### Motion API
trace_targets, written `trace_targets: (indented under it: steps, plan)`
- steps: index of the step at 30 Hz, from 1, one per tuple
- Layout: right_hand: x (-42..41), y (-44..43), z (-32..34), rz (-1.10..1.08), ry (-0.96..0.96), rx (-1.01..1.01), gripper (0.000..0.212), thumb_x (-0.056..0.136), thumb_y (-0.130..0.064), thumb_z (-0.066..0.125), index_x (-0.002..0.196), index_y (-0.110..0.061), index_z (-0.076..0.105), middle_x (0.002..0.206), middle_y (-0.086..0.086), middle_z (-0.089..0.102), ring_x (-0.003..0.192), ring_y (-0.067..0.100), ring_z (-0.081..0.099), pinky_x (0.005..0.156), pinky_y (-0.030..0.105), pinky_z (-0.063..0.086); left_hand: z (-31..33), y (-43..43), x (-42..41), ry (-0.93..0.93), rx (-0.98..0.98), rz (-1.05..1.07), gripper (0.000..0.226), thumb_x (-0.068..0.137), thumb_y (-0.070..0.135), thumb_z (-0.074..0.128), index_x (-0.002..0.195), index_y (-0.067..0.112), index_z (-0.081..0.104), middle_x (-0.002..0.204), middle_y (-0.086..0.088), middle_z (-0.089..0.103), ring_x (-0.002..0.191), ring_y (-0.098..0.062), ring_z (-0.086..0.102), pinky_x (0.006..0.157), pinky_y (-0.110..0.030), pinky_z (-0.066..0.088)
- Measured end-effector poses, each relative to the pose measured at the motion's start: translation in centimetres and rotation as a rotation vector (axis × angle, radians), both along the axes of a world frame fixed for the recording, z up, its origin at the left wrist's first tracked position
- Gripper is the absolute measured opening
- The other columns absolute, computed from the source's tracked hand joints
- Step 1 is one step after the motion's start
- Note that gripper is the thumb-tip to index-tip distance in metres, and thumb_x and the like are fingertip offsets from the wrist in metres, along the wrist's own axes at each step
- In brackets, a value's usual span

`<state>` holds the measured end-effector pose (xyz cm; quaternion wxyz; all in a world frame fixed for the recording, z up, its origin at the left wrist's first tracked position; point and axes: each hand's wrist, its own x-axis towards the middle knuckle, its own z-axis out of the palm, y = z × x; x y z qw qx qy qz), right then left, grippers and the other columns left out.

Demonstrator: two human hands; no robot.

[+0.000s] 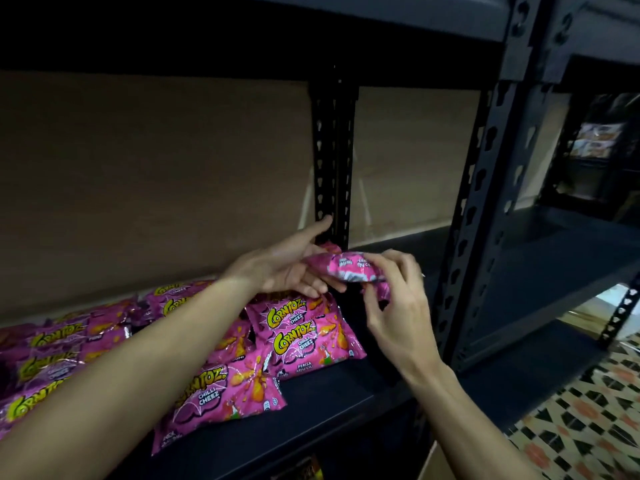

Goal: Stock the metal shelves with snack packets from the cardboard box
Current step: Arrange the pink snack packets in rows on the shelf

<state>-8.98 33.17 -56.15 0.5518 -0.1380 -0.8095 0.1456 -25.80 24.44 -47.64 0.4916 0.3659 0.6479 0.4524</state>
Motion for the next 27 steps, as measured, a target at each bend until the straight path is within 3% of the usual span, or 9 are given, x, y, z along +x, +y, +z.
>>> trace_targets:
  steps: [3,5,9,11,13,15,20,24,27]
  plan:
    - [0.1,0.2,-0.3,-0.024,-0.03,0.067,0.042,0.082,0.009,0.065,0.122,-0.005,0.063,0.119,0.007,0.052,0.108,0.024,0.056,0.093,0.043,0.05,0.1,-0.3,-0.3,0.073,0.045,-0.017,0.04,0.077,0.047,0.065,0.092,0.01,0.068,0.074,-0.007,0.07,0.055,-0.012,0.065,0.059,-0.023,0.058]
    - [0.2,0.3,-0.7,-0.017,-0.05,0.068,0.043,0.083,0.007,0.065,0.123,-0.006,0.063,0.119,0.006,0.052,0.108,0.024,0.056,0.093,0.044,0.05,-0.2,-0.5,-0.6,0.131,0.068,-0.063,0.031,0.076,0.036,0.07,0.095,0.011,0.07,0.078,-0.006,0.071,0.061,-0.01,0.067,0.064,-0.021,0.058]
    - [0.6,0.3,-1.9,0.0,-0.032,0.01,0.044,0.084,0.002,0.068,0.126,-0.009,0.061,0.123,0.003,0.051,0.115,0.021,0.054,0.099,0.04,0.048,-0.8,-0.3,-1.1,0.255,0.074,-0.07,0.033,0.085,0.027,0.069,0.11,0.006,0.067,0.099,-0.01,0.068,0.079,-0.011,0.064,0.073,-0.021,0.054]
    - [0.7,0.2,-2.6,-0.014,-0.023,-0.064,0.045,0.084,0.001,0.067,0.127,-0.01,0.06,0.125,0.003,0.05,0.117,0.021,0.052,0.105,0.027,0.043,-0.6,0.0,-1.6,0.366,0.068,-0.037,0.038,0.088,0.023,0.07,0.117,0.0,0.065,0.108,-0.018,0.069,0.085,-0.015,0.063,0.082,-0.028,0.052]
    - [0.6,0.3,-3.4,-0.041,-0.045,-0.149,0.042,0.085,0.0,0.065,0.126,-0.011,0.06,0.126,0.004,0.05,0.117,0.021,0.052,0.105,0.015,0.035,0.1,0.7,-2.3,0.472,0.073,0.014,0.035,0.085,0.026,0.075,0.114,0.007,0.071,0.111,-0.017,0.072,0.093,-0.023,0.066,0.098,-0.036,0.048]
    - [0.5,0.3,-4.1,-0.057,-0.096,-0.213,0.038,0.087,-0.004,0.063,0.124,-0.014,0.059,0.124,0.0,0.048,0.116,0.019,0.05,0.105,0.025,0.038,0.7,1.8,-3.1,0.536,0.077,0.074,0.035,0.08,0.032,0.079,0.111,0.016,0.073,0.109,-0.011,0.074,0.102,-0.024,0.068,0.105,-0.037,0.045]
    - [0.2,0.5,-4.3,-0.087,-0.206,-0.366,0.033,0.092,-0.012,0.058,0.124,-0.017,0.059,0.12,-0.006,0.046,0.117,0.012,0.044,0.104,0.031,0.04,1.0,4.9,-4.7,0.645,0.023,0.246,0.054,0.076,0.037,0.082,0.123,0.021,0.064,0.116,-0.005,0.069,0.101,-0.02,0.065,0.095,-0.031,0.05]
    - [0.0,0.6,-4.6,-0.133,-0.274,-0.381,0.034,0.092,-0.016,0.057,0.126,-0.012,0.058,0.122,-0.001,0.049,0.117,0.016,0.044,0.105,0.039,0.042,0.6,6.4,-4.6,0.755,0.001,0.256,0.041,0.081,0.029,0.079,0.118,0.017,0.065,0.101,-0.005,0.069,0.079,-0.014,0.062,0.071,-0.022,0.045]
    - [0.0,0.6,-4.8,-0.13,-0.275,-0.374,0.032,0.092,-0.016,0.058,0.124,-0.014,0.059,0.121,-0.001,0.049,0.115,0.016,0.045,0.103,0.041,0.044,-0.1,7.2,-4.6,0.883,-0.012,0.301,0.042,0.079,0.031,0.081,0.115,0.016,0.068,0.104,-0.003,0.068,0.088,-0.016,0.061,0.078,-0.023,0.044]
